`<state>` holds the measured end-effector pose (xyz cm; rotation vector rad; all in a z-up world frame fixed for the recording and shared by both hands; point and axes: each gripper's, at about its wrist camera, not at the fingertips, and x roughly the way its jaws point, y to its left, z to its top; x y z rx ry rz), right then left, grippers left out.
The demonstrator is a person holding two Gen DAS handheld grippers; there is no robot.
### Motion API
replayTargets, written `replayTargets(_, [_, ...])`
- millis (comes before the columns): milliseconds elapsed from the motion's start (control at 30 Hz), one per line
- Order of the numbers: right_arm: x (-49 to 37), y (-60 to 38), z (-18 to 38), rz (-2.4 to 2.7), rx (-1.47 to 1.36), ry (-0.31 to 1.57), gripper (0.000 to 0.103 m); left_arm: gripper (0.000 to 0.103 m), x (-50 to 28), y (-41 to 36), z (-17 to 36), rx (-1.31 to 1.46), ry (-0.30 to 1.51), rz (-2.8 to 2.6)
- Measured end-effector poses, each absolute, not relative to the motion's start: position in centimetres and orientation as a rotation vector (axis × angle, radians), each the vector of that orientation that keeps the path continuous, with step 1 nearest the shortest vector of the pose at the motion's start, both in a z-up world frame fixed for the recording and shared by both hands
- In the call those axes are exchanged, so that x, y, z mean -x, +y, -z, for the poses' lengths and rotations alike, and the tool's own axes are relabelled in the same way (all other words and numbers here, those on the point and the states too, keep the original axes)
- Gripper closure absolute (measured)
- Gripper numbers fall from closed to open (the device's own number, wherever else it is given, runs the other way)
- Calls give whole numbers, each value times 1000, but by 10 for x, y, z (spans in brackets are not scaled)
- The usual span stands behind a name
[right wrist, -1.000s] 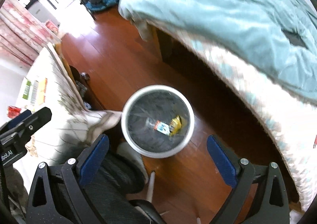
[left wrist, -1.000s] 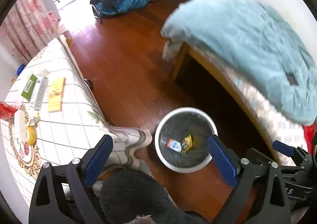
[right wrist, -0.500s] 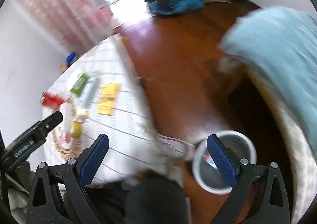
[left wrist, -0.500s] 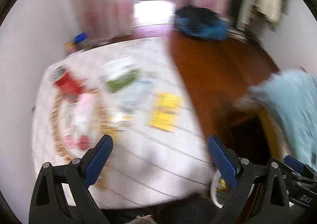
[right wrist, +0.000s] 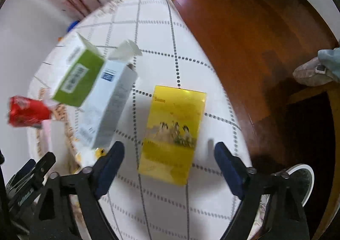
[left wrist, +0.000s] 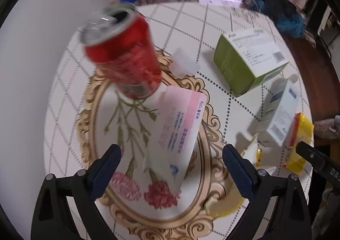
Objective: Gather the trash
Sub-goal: 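Grasp the pink toothpaste box with the left tool while the right tool grasps the yellow HAOMAO box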
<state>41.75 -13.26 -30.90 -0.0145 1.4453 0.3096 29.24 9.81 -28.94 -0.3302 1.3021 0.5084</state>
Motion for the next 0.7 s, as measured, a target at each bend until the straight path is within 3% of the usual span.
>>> replayTargets(267, [-411,-105,322,-275,164,1405,20,8,-313,94,315,318,1336,-435])
replayTargets(400, [-402,-102,323,-272,212,1378,22,24,-320,93,322,313,1345,-430])
replayTargets(467, [-398,-90,324,-280,249,1348,39,30,-326,95,326,302,1342,-437])
replayTargets(533, [-393,-89,324,-296,258,1330,39,34,-324,97,326,303,1333,-436])
replayTargets(667, [-389,-87,323,-297,255,1314,39,56,-317,105,324,301,1318,-437])
replayTargets(700, [-388,-87,323,-299,253,1310,39,56,-318,106,325,305,1319,-433])
